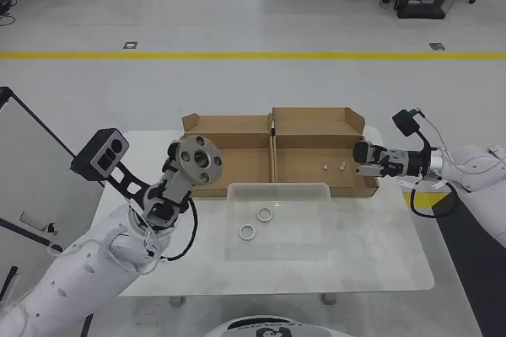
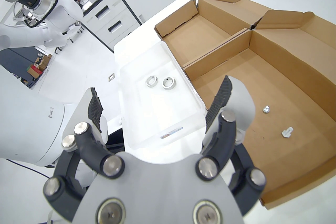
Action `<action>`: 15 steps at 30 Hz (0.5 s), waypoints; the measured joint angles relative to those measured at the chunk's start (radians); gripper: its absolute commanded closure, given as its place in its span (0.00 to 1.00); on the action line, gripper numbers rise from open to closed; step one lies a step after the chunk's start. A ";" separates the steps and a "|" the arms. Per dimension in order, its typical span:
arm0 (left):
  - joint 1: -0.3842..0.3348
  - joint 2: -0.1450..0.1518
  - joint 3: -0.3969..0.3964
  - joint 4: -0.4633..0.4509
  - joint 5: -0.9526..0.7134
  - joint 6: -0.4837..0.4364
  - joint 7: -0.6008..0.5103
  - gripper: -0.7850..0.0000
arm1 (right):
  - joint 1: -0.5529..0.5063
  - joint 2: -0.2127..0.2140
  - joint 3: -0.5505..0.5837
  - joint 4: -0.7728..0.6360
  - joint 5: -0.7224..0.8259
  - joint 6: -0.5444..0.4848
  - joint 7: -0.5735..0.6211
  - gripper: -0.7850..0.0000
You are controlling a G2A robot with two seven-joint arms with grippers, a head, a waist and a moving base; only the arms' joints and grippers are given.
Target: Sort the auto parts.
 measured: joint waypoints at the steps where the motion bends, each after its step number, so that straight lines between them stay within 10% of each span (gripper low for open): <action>1: -0.008 -0.006 0.005 0.009 -0.002 0.010 -0.012 1.00 | 0.000 0.000 0.000 0.000 0.000 0.000 0.000 0.00; 15: -0.255 -0.116 0.114 0.216 -0.061 0.205 -0.262 1.00 | 0.000 0.000 0.000 0.000 0.000 0.000 0.000 0.00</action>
